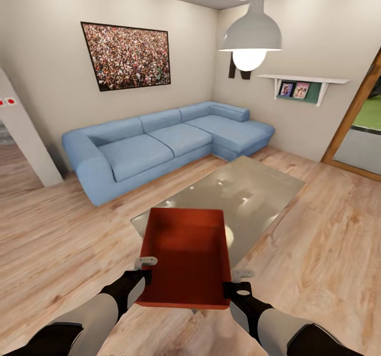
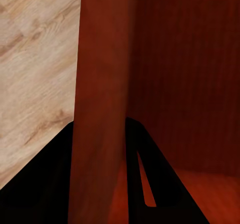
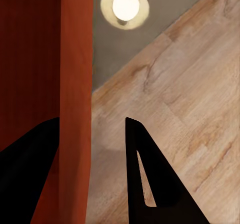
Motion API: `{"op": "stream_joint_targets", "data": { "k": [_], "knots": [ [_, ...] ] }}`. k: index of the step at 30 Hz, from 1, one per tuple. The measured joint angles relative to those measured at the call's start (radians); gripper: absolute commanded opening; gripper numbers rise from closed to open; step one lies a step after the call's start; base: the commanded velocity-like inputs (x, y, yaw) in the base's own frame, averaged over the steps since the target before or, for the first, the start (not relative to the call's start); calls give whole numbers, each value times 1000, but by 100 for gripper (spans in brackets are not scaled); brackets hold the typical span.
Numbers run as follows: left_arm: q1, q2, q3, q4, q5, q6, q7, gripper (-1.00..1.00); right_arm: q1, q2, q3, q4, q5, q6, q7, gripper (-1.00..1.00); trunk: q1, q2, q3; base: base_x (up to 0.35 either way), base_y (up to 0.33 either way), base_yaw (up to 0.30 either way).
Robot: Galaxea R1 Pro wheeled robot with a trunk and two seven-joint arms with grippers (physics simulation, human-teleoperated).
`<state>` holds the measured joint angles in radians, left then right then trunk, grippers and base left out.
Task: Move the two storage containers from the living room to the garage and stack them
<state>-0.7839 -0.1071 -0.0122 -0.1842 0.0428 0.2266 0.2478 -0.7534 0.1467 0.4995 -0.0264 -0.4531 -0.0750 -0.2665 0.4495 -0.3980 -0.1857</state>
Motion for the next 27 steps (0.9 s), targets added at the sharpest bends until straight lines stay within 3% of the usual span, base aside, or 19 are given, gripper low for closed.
{"op": "stream_joint_targets", "data": {
  "k": [27],
  "knots": [
    [0, -2, 0, 0, 0, -2, 1, -100, 0, -2, 0, -1, 1, -2, 2, -100, 0, 0, 0, 0, 0, 288]
  ]
}}
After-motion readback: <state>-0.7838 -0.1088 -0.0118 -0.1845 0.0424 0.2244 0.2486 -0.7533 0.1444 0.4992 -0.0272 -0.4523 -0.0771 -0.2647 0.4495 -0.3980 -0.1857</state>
